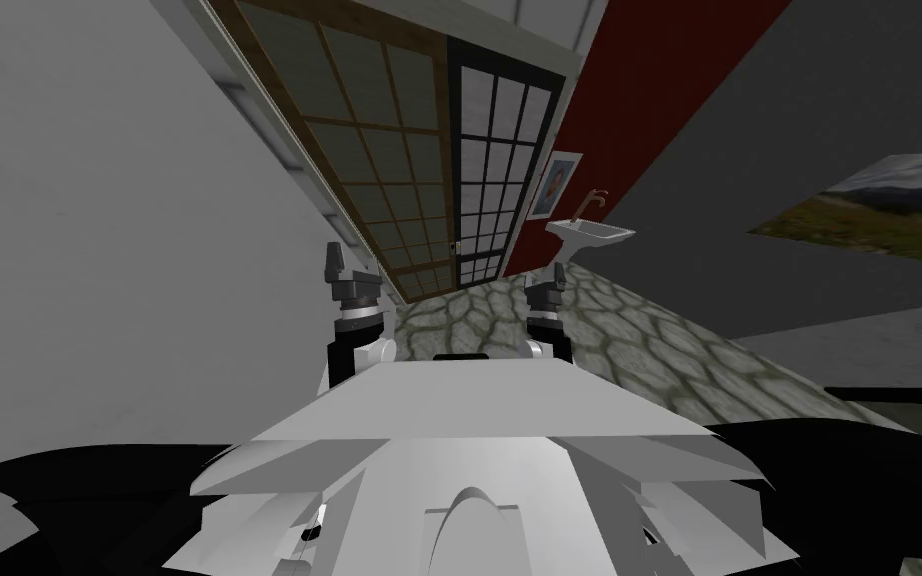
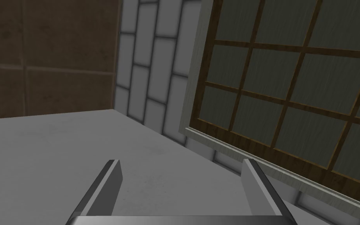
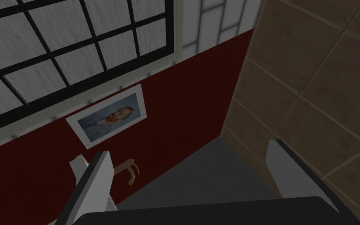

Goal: Pull the door open

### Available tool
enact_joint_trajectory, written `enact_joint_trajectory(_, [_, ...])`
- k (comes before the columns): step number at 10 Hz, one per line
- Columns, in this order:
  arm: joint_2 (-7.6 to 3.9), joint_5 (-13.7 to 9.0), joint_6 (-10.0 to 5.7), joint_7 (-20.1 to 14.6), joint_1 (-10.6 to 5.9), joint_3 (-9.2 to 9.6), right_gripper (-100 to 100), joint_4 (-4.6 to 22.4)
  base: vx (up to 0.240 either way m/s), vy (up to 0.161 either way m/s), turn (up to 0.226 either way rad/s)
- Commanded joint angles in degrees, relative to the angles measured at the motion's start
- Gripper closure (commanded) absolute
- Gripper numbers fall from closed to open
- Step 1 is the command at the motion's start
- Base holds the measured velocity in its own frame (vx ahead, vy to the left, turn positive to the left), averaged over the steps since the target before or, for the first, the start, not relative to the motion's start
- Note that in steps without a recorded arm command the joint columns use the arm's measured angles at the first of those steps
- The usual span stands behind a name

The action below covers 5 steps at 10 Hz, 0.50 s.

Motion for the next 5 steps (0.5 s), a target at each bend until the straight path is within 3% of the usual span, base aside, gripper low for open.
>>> enact_joint_trajectory(1, [-0.86, -1.0, -0.81, -1.9, -0.63, 0.54, -100, 2.1, 0.09, 0.013, 0.098])
enact_joint_trajectory(5, [-2.46, -3.0, -2.52, -6.0, -1.98, 1.67, -100, 6.5, 0.12, -0.006, 0.072])
